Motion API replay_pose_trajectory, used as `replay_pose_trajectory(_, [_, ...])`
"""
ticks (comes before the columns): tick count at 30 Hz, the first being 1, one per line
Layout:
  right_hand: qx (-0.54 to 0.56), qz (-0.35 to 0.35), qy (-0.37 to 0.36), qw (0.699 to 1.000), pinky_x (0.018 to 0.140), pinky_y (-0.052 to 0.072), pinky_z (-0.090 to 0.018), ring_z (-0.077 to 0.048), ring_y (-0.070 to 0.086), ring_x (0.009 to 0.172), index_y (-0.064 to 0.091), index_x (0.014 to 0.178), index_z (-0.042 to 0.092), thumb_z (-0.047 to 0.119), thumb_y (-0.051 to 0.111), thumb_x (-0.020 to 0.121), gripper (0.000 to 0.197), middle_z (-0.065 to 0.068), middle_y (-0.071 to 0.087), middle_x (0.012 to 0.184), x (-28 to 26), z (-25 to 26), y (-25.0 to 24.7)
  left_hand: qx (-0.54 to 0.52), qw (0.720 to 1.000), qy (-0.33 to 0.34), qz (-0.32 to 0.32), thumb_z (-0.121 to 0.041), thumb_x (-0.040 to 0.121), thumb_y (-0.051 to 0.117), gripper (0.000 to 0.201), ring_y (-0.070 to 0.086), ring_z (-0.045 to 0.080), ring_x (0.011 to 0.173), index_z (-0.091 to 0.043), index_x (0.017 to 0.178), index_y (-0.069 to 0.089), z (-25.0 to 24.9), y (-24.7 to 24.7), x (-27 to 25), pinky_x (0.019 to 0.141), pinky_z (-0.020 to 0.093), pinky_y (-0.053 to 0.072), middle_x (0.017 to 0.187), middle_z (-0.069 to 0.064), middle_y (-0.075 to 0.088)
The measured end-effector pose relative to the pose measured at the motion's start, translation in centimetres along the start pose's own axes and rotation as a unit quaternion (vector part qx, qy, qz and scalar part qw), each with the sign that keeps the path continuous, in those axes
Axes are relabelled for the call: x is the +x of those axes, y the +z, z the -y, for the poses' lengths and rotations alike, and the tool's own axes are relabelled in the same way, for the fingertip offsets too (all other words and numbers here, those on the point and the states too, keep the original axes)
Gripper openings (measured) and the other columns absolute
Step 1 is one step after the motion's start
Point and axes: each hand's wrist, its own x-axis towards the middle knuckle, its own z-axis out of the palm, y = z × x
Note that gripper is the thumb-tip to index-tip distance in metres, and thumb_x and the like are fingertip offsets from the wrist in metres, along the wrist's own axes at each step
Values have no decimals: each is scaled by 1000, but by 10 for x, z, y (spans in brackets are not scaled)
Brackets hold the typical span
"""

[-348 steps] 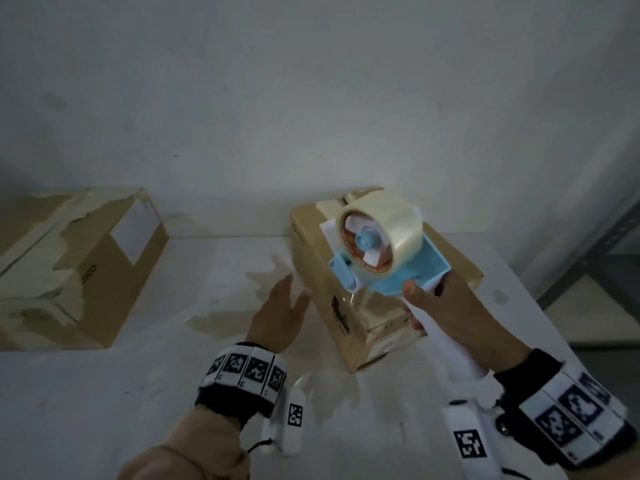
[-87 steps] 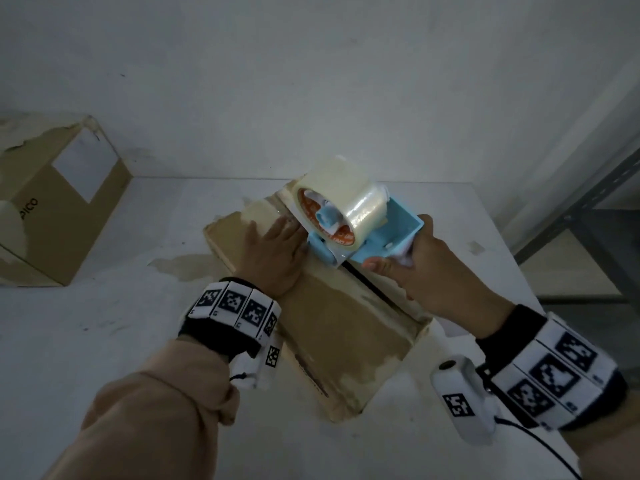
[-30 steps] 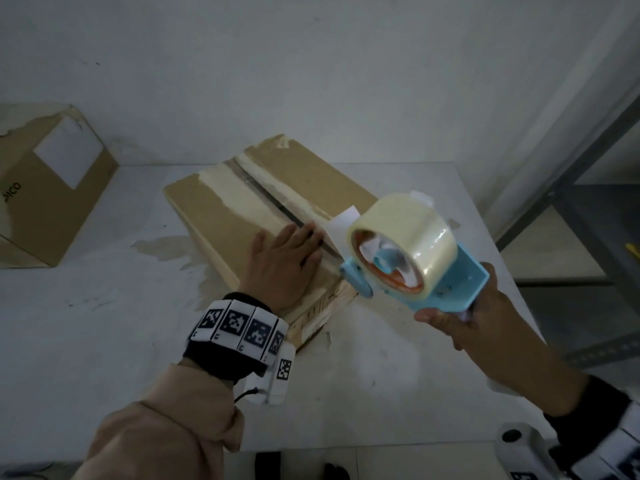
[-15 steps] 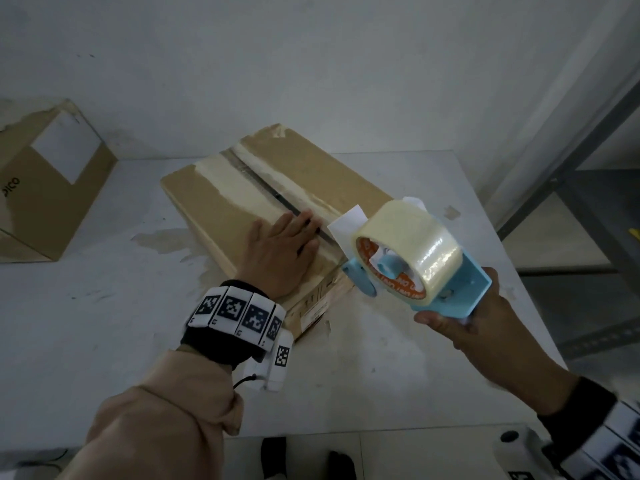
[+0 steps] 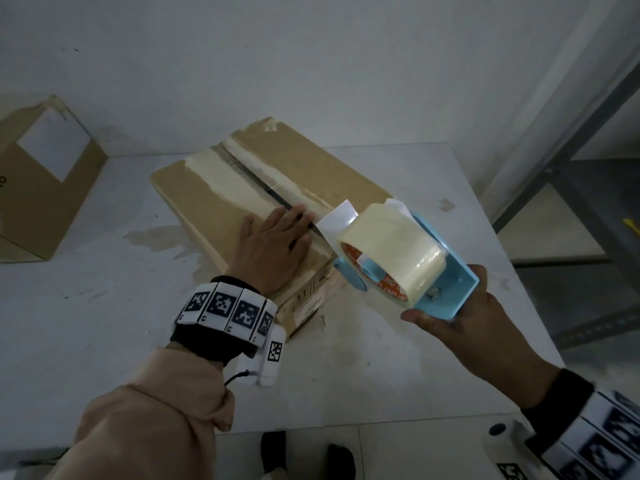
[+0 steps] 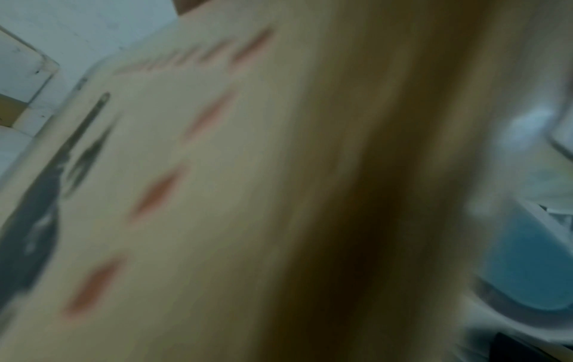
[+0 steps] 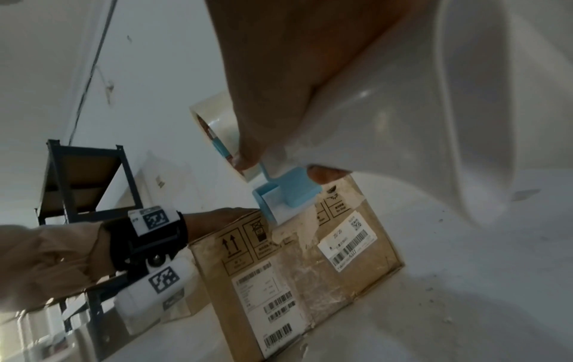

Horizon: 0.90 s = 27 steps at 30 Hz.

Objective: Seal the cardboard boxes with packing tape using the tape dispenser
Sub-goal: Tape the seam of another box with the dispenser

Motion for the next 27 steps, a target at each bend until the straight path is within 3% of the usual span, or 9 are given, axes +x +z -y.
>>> replay_pose_trajectory(5, [-30, 8, -5, 1000, 63, 39, -8, 1, 51, 74, 31, 103, 27, 46, 64, 54, 62, 21, 39, 88, -1, -1, 0, 1, 1000, 2, 3, -39, 100, 16, 49, 3, 9, 145, -33, 147, 10, -1, -1, 0, 115, 48, 0, 157, -15, 2])
replay_pose_trajectory(8, [-65, 8, -29, 997, 63, 45, -17, -7, 54, 72, 36, 95, 28, 56, 64, 61, 52, 19, 37, 85, -2, -3, 3, 6, 1000, 1, 8, -39, 100, 16, 49, 2, 9, 145, -33, 147, 9, -1, -1, 0, 115, 48, 0, 157, -15, 1])
replay_pose_trajectory(11, [-95, 19, -20, 995, 63, 54, -31, -10, 58, 67, 31, 101, 23, 92, 42, 46, 89, 17, 44, 81, -15, -19, 3, 3, 1000, 5, 2, -37, 99, 17, 48, 3, 9, 145, -33, 147, 9, -2, 0, -1, 115, 48, 1, 157, -15, 3])
replay_pose_trajectory(14, [-44, -14, 11, 999, 64, 56, -46, -13, 62, 69, 42, 102, 16, 79, 61, 51, 83, 5, 57, 87, -22, -53, 3, 0, 1000, 3, 2, -38, 99, 16, 48, 3, 9, 144, -33, 147, 10, -2, -1, -1, 114, 49, 1, 157, -16, 3])
replay_pose_trajectory(17, [10, -73, 40, 997, 65, 56, -49, -17, 64, 76, 46, 109, 13, 61, 77, 53, 80, -4, 59, 95, -18, -71, 8, -17, 1000, -13, -11, -44, 97, 22, 52, 4, 10, 144, -30, 147, 15, -8, -3, -2, 115, 50, 0, 157, -14, 7])
replay_pose_trajectory(19, [11, -119, 41, 992, 68, 56, -50, -18, 63, 80, 46, 114, 11, 52, 78, 56, 78, 2, 57, 96, -14, -73, 11, -66, 997, -47, -14, -56, 92, 27, 62, 3, 13, 145, -27, 146, 18, -21, -4, -1, 113, 54, -2, 157, -10, 9])
replay_pose_trajectory(22, [-17, -142, 79, 987, 77, 53, -51, -23, 57, 88, 40, 124, 7, 26, 81, 66, 73, 19, 41, 96, -11, -79, 14, -44, 996, -81, 17, -71, 84, 19, 79, -9, 22, 145, -29, 147, 0, -38, 1, 3, 109, 64, -5, 158, -2, -8])
replay_pose_trajectory(25, [-37, -143, 79, 986, 75, 52, -39, -24, 56, 88, 38, 125, 11, 51, 73, 63, 82, 11, 35, 110, -8, -88, 23, -33, 993, -99, 52, -76, 80, 16, 85, -19, 25, 143, -31, 147, -10, -41, 4, 8, 103, 69, -10, 156, -1, -19])
replay_pose_trajectory(27, [-41, -153, 85, 984, 74, 51, -39, -28, 58, 93, 35, 128, 11, 50, 74, 66, 82, -4, 41, 120, -3, -97, 32, -42, 993, -100, 56, -77, 79, 17, 87, -21, 26, 142, -30, 146, -11, -41, 3, 8, 102, 70, -11, 156, -1, -20])
